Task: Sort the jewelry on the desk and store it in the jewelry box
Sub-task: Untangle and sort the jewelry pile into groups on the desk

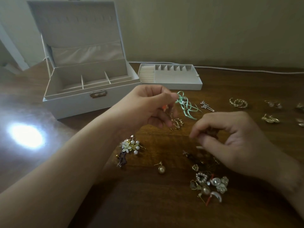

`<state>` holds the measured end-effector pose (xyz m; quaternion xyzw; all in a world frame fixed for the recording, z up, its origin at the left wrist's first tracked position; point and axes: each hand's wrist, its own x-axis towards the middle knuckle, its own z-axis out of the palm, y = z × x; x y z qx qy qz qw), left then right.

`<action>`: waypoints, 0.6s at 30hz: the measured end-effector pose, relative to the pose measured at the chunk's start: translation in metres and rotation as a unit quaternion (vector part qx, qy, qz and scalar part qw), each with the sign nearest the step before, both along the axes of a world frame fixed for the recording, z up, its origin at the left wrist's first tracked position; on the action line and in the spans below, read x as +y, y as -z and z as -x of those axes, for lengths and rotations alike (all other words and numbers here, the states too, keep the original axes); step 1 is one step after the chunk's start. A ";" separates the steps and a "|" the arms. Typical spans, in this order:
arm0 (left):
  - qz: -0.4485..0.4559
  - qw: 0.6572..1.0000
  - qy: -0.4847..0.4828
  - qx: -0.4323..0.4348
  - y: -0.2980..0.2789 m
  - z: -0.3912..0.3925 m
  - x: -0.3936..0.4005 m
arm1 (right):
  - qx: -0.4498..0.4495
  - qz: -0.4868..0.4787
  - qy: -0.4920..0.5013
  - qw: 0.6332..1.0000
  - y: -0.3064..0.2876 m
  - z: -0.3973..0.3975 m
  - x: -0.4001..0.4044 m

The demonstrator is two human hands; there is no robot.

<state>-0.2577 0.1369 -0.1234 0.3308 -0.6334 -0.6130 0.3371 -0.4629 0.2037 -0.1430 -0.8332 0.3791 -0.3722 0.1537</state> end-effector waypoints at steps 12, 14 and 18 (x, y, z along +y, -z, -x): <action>-0.030 0.999 0.001 0.032 0.001 -0.006 -0.009 | -0.226 -0.178 -0.015 0.958 -0.005 0.002 -0.004; -0.065 0.996 -0.008 0.059 -0.002 -0.010 -0.011 | -0.275 -0.228 -0.059 0.932 -0.006 0.001 -0.005; -0.122 0.988 -0.014 0.090 -0.004 -0.015 -0.015 | -0.382 -0.327 -0.071 0.862 -0.007 -0.007 -0.005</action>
